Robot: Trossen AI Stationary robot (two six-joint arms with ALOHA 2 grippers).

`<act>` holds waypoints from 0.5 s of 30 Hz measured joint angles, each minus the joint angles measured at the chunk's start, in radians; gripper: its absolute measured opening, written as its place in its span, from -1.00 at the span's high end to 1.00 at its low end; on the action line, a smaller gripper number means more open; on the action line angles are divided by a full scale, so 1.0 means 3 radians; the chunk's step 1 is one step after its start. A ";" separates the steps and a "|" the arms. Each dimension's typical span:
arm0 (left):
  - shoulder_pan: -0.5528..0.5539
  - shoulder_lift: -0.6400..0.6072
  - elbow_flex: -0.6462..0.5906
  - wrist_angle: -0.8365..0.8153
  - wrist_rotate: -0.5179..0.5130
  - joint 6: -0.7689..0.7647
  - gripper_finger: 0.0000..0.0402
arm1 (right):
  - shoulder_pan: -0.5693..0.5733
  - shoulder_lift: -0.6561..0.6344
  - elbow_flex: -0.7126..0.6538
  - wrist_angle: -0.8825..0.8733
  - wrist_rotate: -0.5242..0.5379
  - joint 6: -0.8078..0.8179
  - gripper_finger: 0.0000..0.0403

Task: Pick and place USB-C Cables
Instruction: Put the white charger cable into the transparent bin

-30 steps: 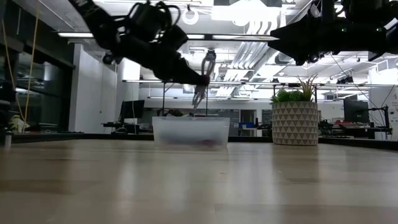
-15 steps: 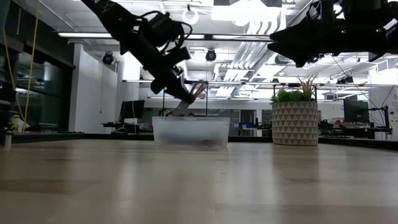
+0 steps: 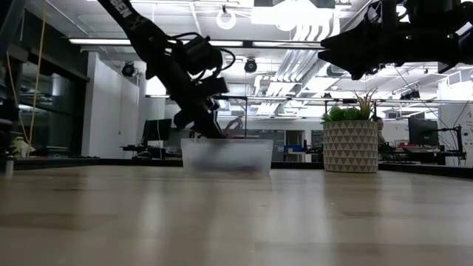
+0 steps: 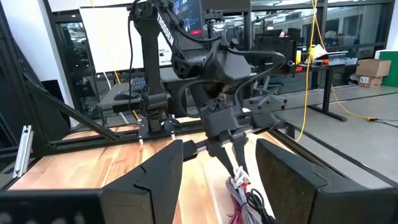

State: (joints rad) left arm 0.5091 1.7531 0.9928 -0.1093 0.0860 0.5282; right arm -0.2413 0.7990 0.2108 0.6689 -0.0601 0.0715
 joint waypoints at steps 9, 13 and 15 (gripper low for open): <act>-0.0086 0.0010 0.0000 -0.0089 -0.0001 0.0022 0.87 | 0.0000 0.0000 0.0000 0.0001 0.0000 0.0000 0.03; -0.0109 0.0010 0.0001 -0.0075 -0.0012 0.0042 0.67 | 0.0000 0.0000 0.0000 0.0001 0.0000 -0.0001 0.03; -0.0123 0.0009 0.0000 -0.0075 -0.0013 0.0051 0.56 | 0.0000 0.0000 0.0000 0.0000 0.0000 0.0000 0.03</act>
State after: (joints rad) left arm 0.4722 1.7557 0.9929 -0.1318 0.0822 0.5436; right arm -0.2413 0.7990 0.2108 0.6689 -0.0601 0.0715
